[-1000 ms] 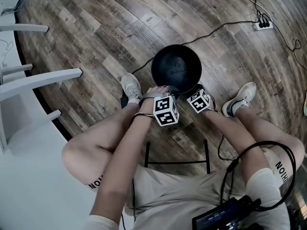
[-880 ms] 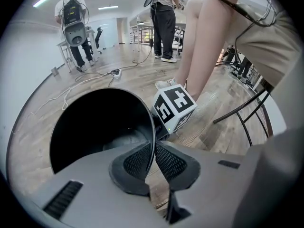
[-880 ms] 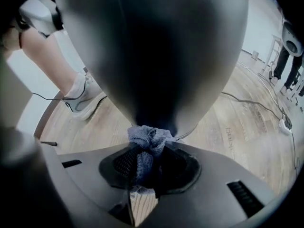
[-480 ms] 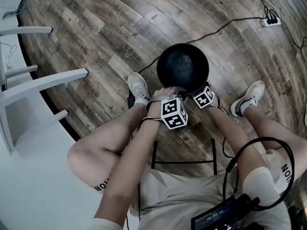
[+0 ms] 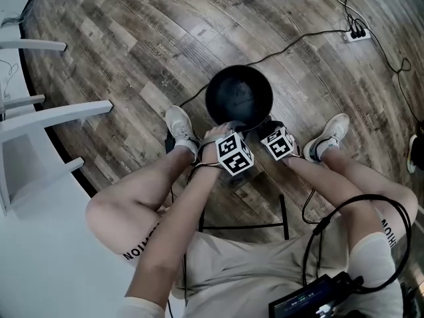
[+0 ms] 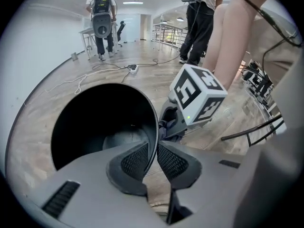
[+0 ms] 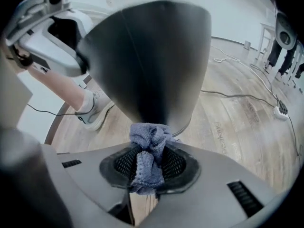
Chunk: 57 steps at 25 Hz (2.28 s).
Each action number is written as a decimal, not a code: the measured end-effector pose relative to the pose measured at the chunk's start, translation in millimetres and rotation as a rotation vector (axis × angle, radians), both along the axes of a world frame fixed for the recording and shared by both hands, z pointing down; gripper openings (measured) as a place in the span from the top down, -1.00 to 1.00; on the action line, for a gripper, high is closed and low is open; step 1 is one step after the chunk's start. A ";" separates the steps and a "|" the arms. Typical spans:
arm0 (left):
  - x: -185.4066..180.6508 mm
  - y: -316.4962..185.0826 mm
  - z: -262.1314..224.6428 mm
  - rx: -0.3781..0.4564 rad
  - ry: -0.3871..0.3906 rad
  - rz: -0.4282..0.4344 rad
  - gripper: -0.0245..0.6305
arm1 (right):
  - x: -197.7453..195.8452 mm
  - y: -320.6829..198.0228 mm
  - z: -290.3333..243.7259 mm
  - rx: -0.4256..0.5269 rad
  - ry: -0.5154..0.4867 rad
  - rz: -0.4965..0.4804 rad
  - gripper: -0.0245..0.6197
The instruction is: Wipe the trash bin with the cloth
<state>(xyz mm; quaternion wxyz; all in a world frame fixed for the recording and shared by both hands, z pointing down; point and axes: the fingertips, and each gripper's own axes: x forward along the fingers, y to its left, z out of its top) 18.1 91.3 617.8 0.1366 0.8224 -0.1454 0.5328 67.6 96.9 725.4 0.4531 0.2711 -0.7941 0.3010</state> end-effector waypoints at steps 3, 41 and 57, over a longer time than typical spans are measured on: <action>5.4 -2.7 0.6 0.004 0.011 -0.061 0.71 | 1.2 5.2 -29.8 0.017 -0.039 0.000 0.60; -23.6 4.9 -4.5 0.097 0.059 0.301 0.72 | -23.0 0.4 -50.4 0.086 -0.028 -0.110 0.60; -21.3 4.9 -8.1 0.081 0.087 0.292 0.72 | -11.4 -7.3 43.2 0.064 0.063 -0.111 0.60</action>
